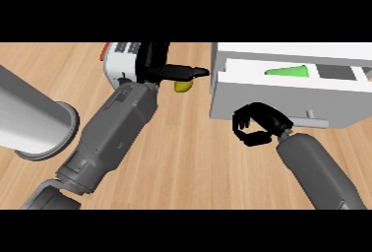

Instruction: Pick up the cup, place it into the drawer and close the drawer

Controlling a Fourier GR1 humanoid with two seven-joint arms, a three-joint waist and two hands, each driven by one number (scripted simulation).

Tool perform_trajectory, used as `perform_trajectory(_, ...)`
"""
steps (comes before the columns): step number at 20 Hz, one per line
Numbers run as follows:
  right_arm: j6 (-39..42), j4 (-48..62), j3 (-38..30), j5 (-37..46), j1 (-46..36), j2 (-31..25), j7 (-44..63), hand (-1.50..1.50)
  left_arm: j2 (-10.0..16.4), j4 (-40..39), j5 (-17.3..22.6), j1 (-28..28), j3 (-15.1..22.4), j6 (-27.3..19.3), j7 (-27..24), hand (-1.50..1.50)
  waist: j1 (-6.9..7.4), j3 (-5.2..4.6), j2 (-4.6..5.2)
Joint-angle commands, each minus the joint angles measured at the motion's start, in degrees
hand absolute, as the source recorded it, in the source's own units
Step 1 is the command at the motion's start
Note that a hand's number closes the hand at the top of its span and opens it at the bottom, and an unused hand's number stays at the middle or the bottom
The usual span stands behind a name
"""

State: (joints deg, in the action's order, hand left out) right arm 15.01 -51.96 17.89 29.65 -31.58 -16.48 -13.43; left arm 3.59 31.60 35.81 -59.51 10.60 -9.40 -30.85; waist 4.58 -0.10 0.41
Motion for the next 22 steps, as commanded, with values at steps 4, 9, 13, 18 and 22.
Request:
perform_trajectory(4, -6.24, 17.45, -8.11, -1.31, -11.68, 0.39, -8.19, 1.5, 3.76, 4.88, 0.16, 6.03, 0.39, 3.71, 0.88, -1.5, 1.99, 0.34, 0.8)
perform_trajectory(9, -6.83, 23.31, -14.37, -4.34, -18.92, -3.97, -9.37, 1.5, 4.84, 7.49, 0.54, 7.69, 0.98, 6.19, 2.34, -1.5, 4.39, 0.43, 1.45)
perform_trajectory(13, -6.59, 23.78, -17.2, -6.39, -21.77, -5.88, -7.12, 1.5, 6.01, 8.39, 0.32, 8.8, 1.28, 7.53, 2.22, -1.5, 5.71, 0.4, 1.94)
perform_trajectory(18, -4.52, 23.03, -18.3, -7.88, -21.87, -7.92, -6.93, 1.5, 7.55, 9.36, 0.89, 9.86, 1.0, 9.48, 2.9, -1.5, 6.71, 0.35, 2.38)
perform_trajectory(22, -2.13, 21.14, -18.68, -8.92, -22.28, -9.46, -6.23, 1.5, 7.43, 10.29, 1.24, 10.4, 1.21, 10.49, 3.35, -1.5, 7.62, 0.24, 2.31)
